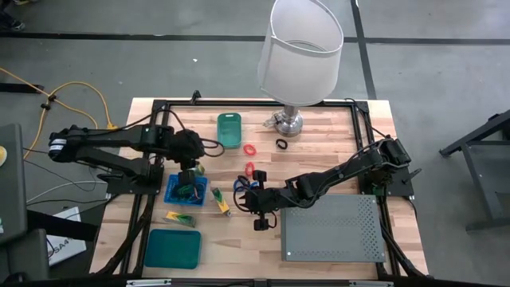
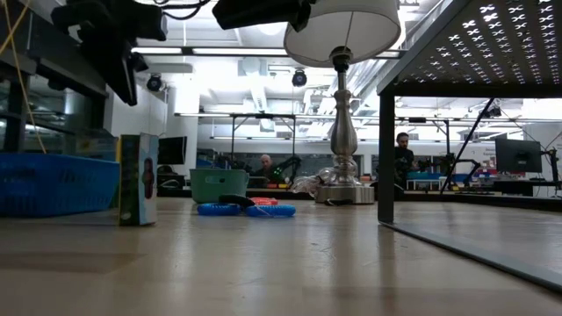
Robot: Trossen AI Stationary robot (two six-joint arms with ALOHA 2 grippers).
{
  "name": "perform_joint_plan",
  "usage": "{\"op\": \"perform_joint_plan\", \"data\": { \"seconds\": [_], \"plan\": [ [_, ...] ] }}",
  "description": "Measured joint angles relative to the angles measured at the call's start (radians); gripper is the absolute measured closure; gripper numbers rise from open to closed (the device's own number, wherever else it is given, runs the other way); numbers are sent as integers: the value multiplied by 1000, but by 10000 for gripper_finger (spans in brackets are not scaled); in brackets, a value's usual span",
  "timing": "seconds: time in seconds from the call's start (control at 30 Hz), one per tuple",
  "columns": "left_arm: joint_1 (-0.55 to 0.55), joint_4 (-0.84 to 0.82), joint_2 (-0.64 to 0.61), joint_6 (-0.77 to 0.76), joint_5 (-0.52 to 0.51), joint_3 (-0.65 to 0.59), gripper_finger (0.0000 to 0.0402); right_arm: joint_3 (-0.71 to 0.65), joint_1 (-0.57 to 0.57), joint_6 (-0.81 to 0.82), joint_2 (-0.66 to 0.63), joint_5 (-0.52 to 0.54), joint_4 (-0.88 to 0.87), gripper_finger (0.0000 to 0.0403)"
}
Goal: Pick & Place Office Desk Supplies
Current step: Put the pack of crayons into the bottom blue bin
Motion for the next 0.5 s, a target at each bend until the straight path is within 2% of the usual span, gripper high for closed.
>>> {"op": "perform_joint_plan", "data": {
  "seconds": [0.5],
  "plan": [
    [14, -17, 0, -51, 41, 0, 319, 0, 0, 0, 0, 0, 0, 334]
  ]
}}
